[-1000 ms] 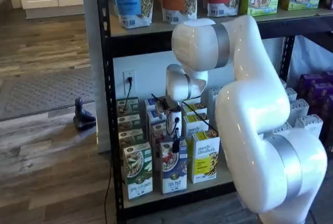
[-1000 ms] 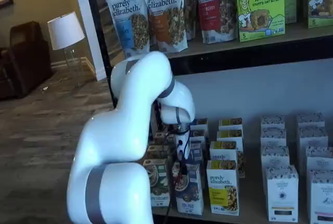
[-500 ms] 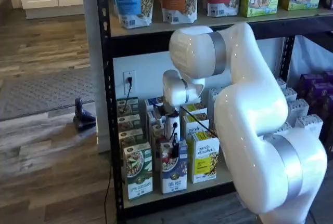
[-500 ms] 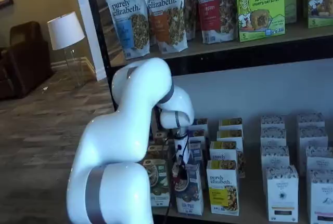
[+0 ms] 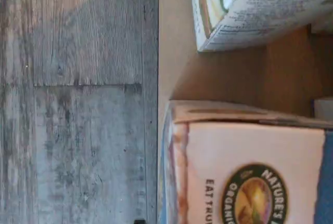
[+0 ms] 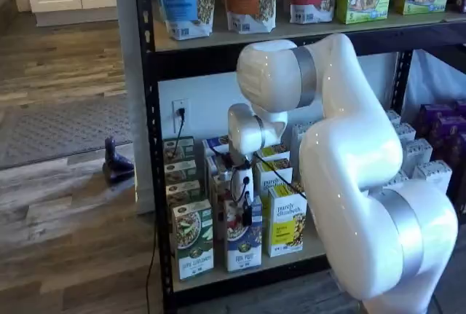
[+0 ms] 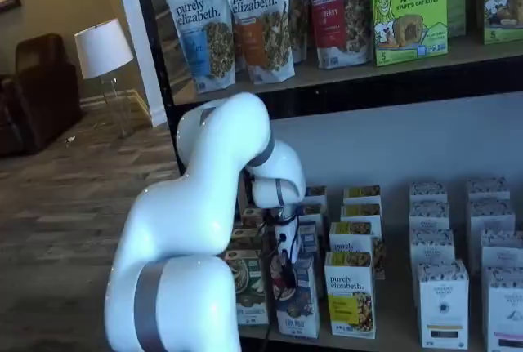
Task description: Pick up the blue and white box that is on the bottom shelf, the second box from the left
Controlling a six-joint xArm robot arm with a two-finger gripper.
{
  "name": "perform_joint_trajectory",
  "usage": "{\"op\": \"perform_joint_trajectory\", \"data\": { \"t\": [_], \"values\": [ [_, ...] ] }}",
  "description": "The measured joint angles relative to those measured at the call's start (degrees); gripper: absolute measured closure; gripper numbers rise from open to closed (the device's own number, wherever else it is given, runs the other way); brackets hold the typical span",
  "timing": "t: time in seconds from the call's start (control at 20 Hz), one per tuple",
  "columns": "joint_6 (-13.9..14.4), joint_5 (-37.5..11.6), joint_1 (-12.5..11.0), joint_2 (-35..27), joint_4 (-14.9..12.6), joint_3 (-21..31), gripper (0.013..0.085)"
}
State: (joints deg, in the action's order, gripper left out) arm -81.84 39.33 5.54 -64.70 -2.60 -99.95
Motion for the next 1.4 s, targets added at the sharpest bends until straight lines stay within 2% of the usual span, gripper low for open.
{"op": "perform_joint_trajectory", "data": {
  "t": [0.25,0.35,0.4,0.5,0.55,0.6,1.05,1.1,1.15,1.25,1.4],
  "values": [
    [-0.27,-0.35,-0.21,0.24,0.1,0.7,0.013],
    [-0.52,-0.23,-0.22,0.23,0.4,0.78,0.021],
    [-0.56,-0.42,-0.2,0.22,0.47,0.87,0.021],
    [-0.46,-0.72,-0.1,0.14,0.47,0.96,0.029],
    [-0.41,-0.8,-0.07,0.11,0.45,0.98,0.029],
    [-0.35,-0.87,0.0,0.04,0.45,0.98,0.033],
    [0.09,-1.7,0.42,-0.47,0.43,0.98,0.033],
    [0.05,-1.77,0.46,-0.55,0.52,0.93,0.037],
    [0.03,-1.79,0.48,-0.58,0.57,0.9,0.037],
    [0.0,-1.78,0.52,-0.62,0.66,0.86,0.045],
    [0.14,-1.96,0.61,-0.62,0.6,0.98,0.049]
  ]
}}
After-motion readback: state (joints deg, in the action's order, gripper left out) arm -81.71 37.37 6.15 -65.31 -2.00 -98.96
